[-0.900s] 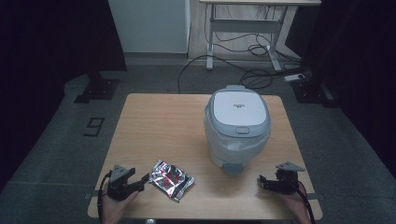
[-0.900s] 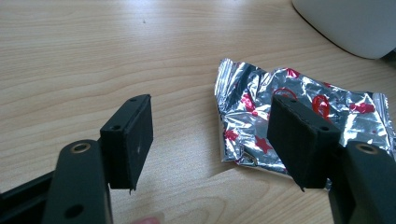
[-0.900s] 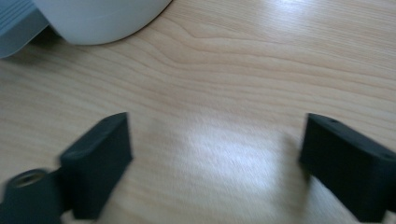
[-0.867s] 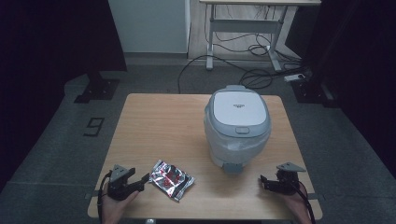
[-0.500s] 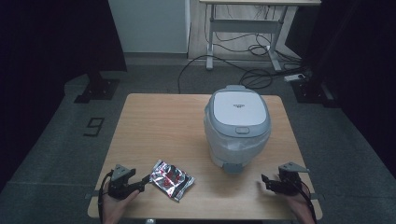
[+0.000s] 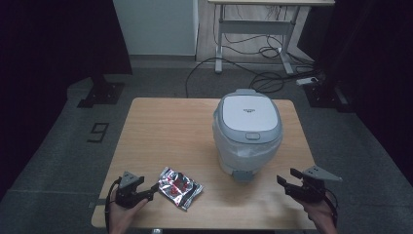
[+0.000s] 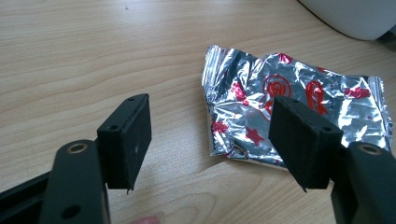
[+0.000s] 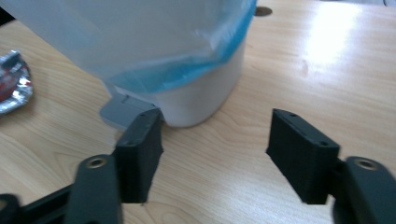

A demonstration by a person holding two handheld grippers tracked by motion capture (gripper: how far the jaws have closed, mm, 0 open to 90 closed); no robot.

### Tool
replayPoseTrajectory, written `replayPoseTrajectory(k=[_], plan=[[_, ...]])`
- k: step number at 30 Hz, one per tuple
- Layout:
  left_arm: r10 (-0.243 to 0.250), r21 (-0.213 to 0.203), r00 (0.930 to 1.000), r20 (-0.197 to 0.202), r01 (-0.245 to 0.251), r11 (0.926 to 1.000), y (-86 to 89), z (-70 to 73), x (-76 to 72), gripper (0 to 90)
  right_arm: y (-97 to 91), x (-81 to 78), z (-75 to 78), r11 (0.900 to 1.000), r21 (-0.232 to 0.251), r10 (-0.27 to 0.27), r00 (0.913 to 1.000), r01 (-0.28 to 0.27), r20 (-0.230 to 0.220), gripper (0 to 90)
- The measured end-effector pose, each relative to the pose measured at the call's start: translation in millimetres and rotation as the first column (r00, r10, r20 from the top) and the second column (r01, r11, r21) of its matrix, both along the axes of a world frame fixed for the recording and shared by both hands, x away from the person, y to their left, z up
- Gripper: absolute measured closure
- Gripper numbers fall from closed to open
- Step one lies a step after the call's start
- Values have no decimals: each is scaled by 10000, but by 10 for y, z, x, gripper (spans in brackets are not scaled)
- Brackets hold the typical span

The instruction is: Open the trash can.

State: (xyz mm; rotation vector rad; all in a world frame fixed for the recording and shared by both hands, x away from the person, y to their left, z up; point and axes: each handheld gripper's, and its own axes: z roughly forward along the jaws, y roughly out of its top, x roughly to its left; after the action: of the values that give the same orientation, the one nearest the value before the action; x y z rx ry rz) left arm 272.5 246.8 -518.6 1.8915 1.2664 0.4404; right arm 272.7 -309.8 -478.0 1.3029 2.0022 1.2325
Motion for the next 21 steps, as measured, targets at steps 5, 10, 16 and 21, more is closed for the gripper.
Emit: replayPoseTrajectory(k=[5, 10, 16, 21], plan=[[-11, 14, 10000, 79, 10, 10000, 9, 12, 0, 292, 39, -20, 124, 9998, 56, 168, 9995, -170, 267, 461], [1, 24, 10000, 84, -1, 10000, 16, 9, 0, 292, 101, -31, 228, 9991, 104, 397, 9979, -403, 513, 564], [44, 68, 10000, 74, -45, 10000, 23, -4, 11, 281, 162, -82, 350, 9951, 223, 943, 9916, -966, 883, 705], [50, -26, 10000, 41, -50, 10000, 25, -4, 10, 281, 180, -125, 448, 9916, 342, 1193, 9849, -1244, 1255, 804]])
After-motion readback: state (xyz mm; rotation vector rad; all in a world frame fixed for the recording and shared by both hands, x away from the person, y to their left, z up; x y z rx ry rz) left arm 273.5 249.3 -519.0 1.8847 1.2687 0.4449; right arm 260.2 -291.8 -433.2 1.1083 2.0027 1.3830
